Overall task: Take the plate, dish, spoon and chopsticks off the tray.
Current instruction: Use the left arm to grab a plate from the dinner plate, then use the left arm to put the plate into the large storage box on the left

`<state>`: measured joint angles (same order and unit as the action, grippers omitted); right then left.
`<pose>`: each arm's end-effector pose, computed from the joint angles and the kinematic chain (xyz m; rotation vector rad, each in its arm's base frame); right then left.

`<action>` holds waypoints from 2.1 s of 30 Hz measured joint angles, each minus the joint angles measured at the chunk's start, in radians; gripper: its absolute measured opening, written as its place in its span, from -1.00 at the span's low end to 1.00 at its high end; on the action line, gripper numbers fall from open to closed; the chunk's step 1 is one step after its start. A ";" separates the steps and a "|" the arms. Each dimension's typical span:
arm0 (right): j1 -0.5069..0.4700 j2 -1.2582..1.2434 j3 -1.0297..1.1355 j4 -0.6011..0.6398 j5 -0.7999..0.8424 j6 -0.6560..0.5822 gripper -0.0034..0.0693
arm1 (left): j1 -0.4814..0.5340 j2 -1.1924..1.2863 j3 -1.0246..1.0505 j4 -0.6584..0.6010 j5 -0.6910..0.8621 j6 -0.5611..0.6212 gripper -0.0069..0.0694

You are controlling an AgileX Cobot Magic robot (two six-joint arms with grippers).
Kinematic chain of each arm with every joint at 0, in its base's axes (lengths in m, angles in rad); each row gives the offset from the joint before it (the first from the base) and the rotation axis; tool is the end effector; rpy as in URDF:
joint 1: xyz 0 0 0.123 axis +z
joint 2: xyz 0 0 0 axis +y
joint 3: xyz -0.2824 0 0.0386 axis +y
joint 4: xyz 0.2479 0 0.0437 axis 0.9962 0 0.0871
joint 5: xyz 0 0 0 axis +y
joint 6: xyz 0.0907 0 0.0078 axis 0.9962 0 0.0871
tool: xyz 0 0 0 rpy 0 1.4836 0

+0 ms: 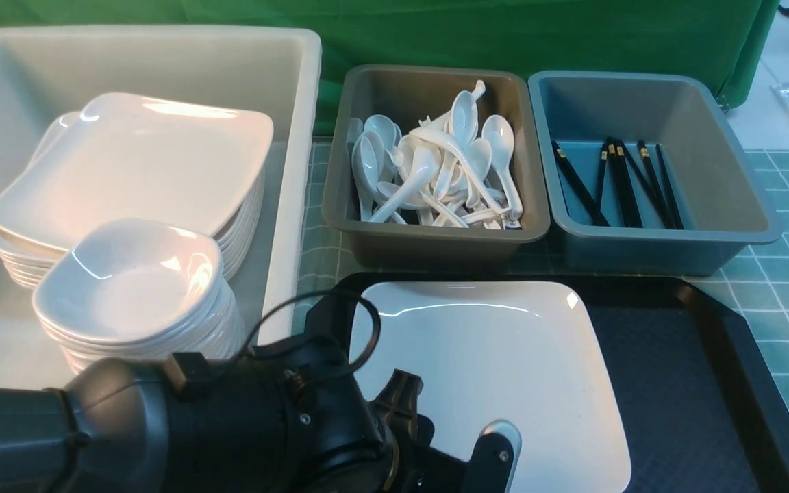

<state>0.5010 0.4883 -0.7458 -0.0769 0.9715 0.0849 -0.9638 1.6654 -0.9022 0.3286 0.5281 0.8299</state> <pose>0.0650 0.0290 0.3417 -0.4672 2.1545 0.2346 0.1882 -0.2449 0.1776 2.3517 1.4319 0.2662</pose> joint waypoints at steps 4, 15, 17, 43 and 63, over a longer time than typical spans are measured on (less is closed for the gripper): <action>0.000 0.000 0.001 0.000 0.000 -0.024 -0.83 | 0.045 0.044 0.001 0.048 -0.067 0.008 0.48; 0.000 0.000 0.001 0.000 -0.001 -0.033 -0.83 | 0.064 0.093 -0.009 0.060 -0.101 0.033 0.23; 0.000 0.000 0.001 0.000 -0.001 -0.034 -0.83 | 0.064 0.100 -0.010 0.061 -0.108 0.028 0.12; 0.000 0.010 -0.051 0.001 -0.135 0.083 -0.81 | -0.143 -0.425 0.003 -0.029 0.078 -0.092 -0.74; 0.000 0.358 -0.384 0.115 -0.208 -0.025 -0.81 | 0.062 -0.714 -0.135 0.305 0.141 -0.457 -0.73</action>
<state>0.5010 0.8467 -1.1303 0.0383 0.7640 0.0602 -0.9022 0.9517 -1.0375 0.6332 0.6686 0.3730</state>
